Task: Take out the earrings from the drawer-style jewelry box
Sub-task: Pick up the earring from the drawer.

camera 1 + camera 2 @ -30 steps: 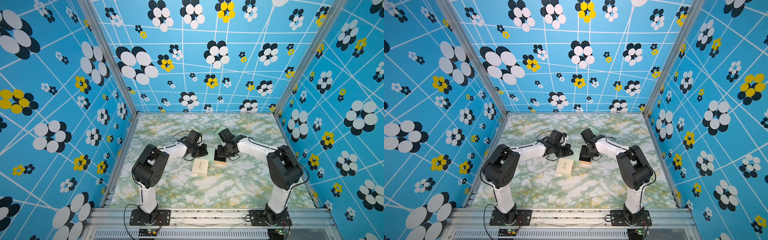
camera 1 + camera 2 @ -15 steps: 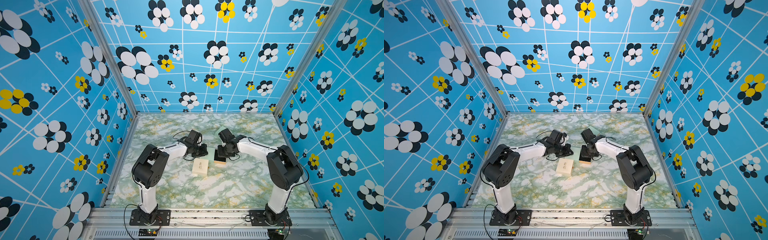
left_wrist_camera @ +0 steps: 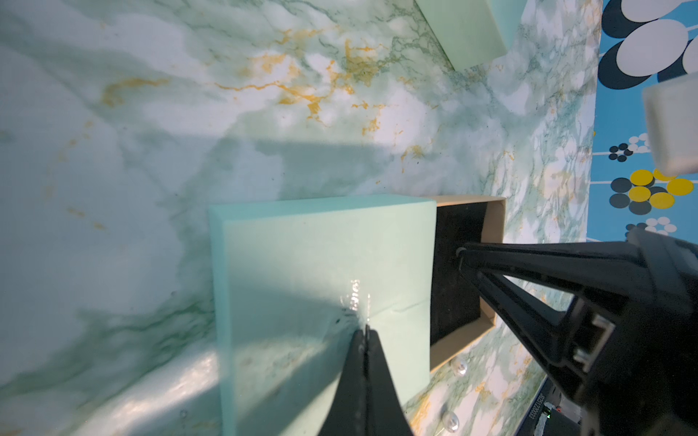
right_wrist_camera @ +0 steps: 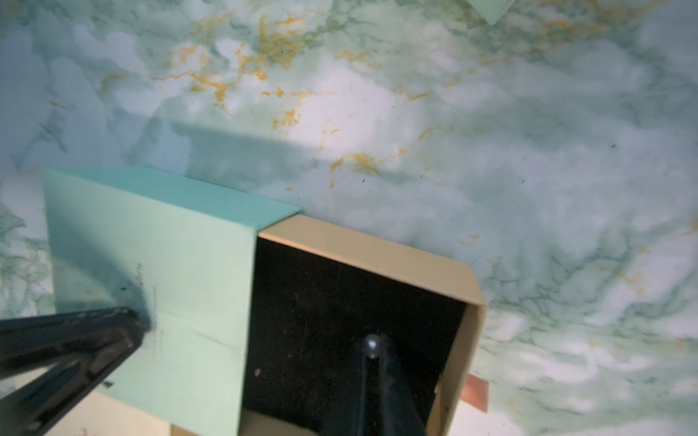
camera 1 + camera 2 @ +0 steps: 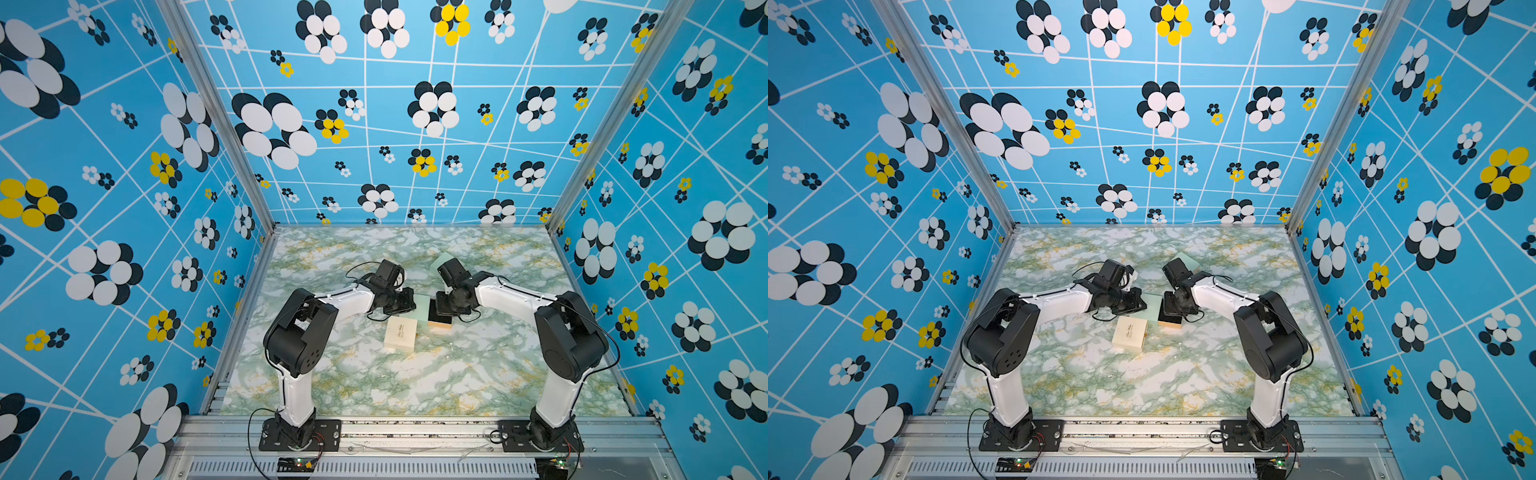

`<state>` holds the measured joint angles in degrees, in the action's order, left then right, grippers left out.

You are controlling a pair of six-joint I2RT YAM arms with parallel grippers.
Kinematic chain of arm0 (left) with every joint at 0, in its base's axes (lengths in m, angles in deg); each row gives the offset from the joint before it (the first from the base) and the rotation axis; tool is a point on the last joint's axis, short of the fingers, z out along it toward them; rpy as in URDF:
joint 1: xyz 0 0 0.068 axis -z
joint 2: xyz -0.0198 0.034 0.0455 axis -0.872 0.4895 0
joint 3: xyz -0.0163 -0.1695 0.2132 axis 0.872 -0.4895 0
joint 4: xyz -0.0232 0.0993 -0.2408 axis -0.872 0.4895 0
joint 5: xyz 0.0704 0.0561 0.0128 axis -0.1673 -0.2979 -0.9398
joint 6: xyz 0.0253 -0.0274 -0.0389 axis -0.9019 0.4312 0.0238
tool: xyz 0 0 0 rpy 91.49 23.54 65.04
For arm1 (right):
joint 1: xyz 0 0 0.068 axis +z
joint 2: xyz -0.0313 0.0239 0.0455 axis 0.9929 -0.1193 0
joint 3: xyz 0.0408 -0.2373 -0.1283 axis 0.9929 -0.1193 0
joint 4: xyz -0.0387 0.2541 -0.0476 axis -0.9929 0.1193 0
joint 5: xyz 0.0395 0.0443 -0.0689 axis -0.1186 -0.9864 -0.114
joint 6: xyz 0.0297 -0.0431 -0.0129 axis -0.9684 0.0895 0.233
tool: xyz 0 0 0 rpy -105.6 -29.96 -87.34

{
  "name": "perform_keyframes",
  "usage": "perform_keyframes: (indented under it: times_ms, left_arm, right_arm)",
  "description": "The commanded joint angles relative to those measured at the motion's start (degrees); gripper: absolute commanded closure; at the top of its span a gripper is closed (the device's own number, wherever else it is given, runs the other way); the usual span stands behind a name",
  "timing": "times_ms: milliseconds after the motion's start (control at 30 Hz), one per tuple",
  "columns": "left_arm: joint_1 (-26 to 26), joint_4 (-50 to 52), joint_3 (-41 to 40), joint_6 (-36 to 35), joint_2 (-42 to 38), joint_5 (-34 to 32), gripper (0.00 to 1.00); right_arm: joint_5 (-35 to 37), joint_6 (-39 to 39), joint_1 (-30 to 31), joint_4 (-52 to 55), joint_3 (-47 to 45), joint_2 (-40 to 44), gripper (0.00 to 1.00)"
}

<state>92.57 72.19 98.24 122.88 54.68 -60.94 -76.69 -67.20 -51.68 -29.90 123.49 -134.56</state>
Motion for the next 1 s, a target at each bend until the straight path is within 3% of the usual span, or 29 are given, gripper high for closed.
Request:
perform_keyframes:
  times_ms: [0,967]
  left_arm:
    - [-0.41,2.4,-1.73,0.05,-1.11,-0.89,1.0]
    - [-0.43,2.07,-2.12,0.11,-1.02,-0.8,1.0]
  right_arm:
    - [1.03,-0.94,-0.37,-0.45,-0.91,2.19,1.0]
    - [-0.26,-3.21,-1.57,-6.04,-9.19,11.22,1.0]
